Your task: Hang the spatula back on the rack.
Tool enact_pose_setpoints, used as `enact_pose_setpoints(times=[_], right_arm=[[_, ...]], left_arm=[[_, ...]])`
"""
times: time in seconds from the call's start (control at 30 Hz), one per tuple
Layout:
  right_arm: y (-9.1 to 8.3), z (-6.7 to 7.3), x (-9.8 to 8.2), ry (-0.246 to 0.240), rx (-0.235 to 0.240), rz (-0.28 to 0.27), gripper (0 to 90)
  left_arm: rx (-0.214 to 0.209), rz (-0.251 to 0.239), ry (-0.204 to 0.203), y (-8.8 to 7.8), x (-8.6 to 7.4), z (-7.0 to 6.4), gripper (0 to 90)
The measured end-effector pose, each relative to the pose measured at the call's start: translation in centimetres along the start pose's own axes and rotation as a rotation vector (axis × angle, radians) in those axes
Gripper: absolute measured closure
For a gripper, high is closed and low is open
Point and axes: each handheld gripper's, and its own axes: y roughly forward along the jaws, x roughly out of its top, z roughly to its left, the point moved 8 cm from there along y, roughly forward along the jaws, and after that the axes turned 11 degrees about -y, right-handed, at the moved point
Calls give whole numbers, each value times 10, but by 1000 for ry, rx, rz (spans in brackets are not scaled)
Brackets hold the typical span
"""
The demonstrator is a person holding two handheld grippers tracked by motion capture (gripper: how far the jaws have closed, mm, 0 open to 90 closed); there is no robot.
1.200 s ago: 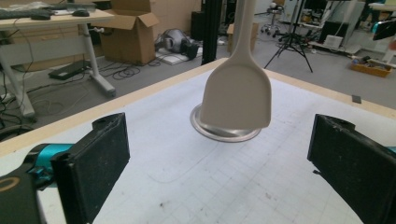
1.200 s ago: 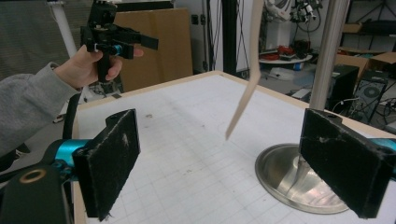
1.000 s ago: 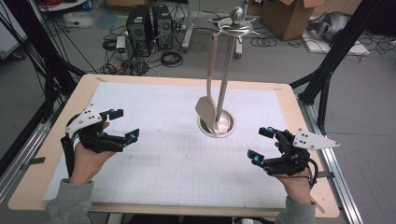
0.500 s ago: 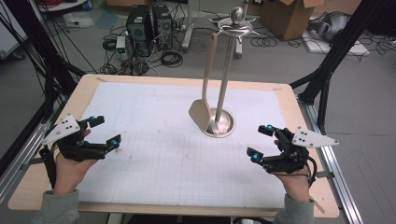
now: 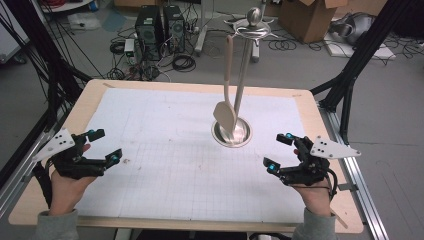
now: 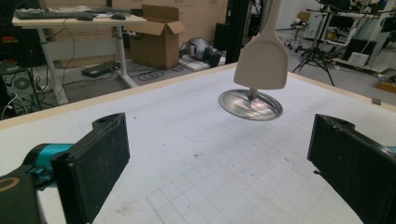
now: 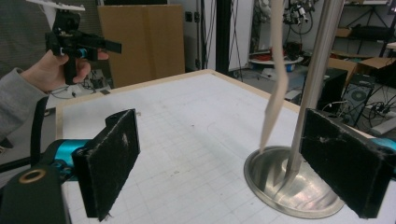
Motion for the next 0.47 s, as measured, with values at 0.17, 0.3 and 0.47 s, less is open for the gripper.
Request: enact_pose_setpoints(times=[0.17,0.3,0.47], right_arm=[[3,1,-2,-12,6,16,113],[1,1,-2,-5,5,11,113],[1,-1,-3,5,5,10,113]], left_arm=[[-3,-19,5,-3,5,-3,61],[2,-21,18,-4,7,-6,61],[5,-20,21,-4,8,-7,61]])
